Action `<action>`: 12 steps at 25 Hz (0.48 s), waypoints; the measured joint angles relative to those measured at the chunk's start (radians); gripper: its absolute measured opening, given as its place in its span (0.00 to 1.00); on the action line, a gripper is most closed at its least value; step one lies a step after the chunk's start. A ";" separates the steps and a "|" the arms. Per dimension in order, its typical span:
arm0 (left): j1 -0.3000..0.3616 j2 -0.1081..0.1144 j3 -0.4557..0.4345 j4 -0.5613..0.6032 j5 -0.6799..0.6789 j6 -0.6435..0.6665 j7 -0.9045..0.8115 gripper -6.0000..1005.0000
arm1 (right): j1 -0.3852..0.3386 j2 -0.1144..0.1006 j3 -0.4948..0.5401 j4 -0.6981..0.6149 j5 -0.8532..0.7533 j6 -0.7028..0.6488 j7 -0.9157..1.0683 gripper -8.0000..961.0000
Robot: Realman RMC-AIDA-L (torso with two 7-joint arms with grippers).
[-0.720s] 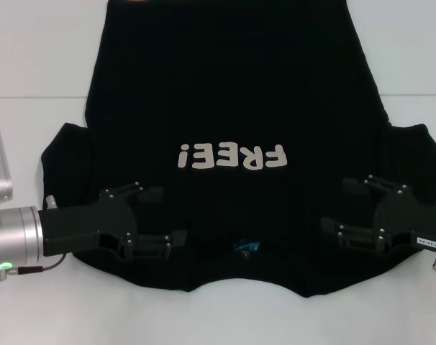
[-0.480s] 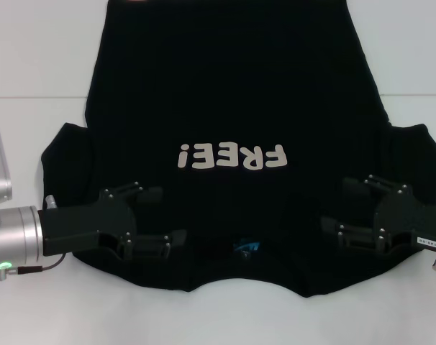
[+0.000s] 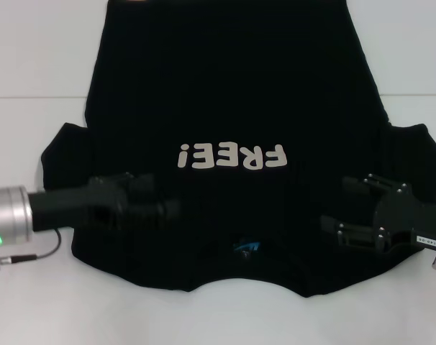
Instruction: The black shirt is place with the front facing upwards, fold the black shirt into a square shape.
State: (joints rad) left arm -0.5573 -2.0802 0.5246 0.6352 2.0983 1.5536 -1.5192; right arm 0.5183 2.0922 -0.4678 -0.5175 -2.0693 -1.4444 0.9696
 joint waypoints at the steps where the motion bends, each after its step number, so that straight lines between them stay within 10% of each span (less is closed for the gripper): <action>1: -0.010 0.015 -0.009 -0.004 0.004 0.014 -0.090 0.93 | 0.000 0.000 0.000 0.000 0.000 0.000 0.000 0.92; 12: -0.050 0.160 -0.142 -0.027 0.069 0.047 -0.756 0.93 | -0.007 -0.002 0.000 0.002 0.000 0.001 0.004 0.92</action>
State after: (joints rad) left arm -0.6073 -1.9206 0.3828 0.6081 2.1676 1.6003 -2.2751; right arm 0.5112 2.0907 -0.4678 -0.5158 -2.0693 -1.4434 0.9738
